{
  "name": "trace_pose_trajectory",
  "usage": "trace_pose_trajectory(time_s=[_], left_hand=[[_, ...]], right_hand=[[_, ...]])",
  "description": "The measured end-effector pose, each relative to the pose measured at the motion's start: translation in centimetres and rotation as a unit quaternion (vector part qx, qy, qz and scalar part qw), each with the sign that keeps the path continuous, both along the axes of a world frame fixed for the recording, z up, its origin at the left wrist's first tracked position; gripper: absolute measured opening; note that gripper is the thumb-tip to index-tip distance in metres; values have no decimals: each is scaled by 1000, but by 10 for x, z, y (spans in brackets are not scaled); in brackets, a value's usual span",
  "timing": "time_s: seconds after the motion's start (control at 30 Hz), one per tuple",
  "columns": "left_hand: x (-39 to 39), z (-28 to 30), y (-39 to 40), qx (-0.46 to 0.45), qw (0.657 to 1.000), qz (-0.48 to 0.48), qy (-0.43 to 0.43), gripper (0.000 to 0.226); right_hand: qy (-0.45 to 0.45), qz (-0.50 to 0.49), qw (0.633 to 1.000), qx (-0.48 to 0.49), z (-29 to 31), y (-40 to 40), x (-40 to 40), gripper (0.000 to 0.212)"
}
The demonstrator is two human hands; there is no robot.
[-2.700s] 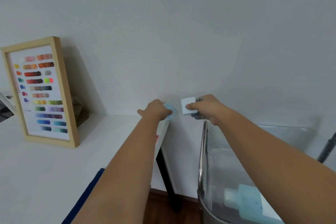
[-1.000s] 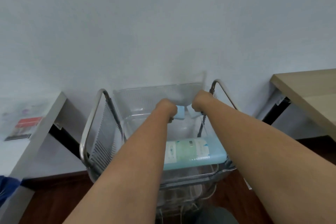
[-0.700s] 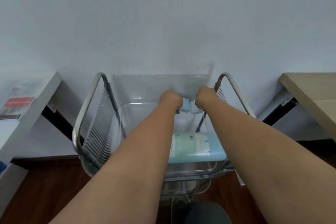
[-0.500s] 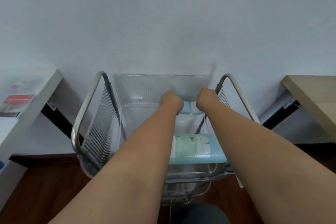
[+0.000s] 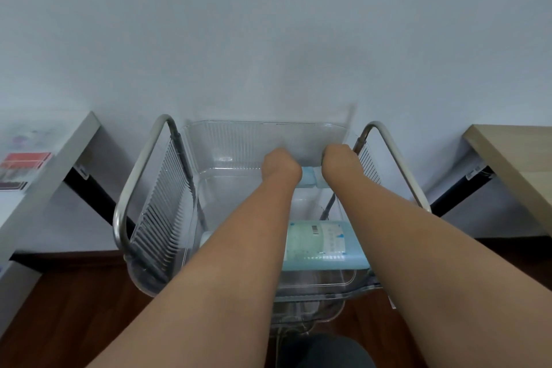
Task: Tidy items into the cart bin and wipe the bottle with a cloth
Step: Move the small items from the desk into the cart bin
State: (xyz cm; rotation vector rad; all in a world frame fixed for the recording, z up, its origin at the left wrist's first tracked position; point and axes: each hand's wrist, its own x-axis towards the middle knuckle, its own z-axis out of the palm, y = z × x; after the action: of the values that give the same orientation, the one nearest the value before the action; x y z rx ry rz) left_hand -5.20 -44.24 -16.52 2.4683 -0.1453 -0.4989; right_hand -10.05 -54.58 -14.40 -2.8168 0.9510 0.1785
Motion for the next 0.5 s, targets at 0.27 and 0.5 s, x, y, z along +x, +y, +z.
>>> trace_pose_trajectory(time_s=[0.27, 0.5], left_hand=[[-3, 7, 8, 7, 999, -28, -20, 17], [1, 63, 47, -10, 989, -42, -145, 29]], right_hand=[[26, 19, 999, -37, 8, 7, -6, 27], [-111, 29, 993, 31, 62, 33, 3, 14]])
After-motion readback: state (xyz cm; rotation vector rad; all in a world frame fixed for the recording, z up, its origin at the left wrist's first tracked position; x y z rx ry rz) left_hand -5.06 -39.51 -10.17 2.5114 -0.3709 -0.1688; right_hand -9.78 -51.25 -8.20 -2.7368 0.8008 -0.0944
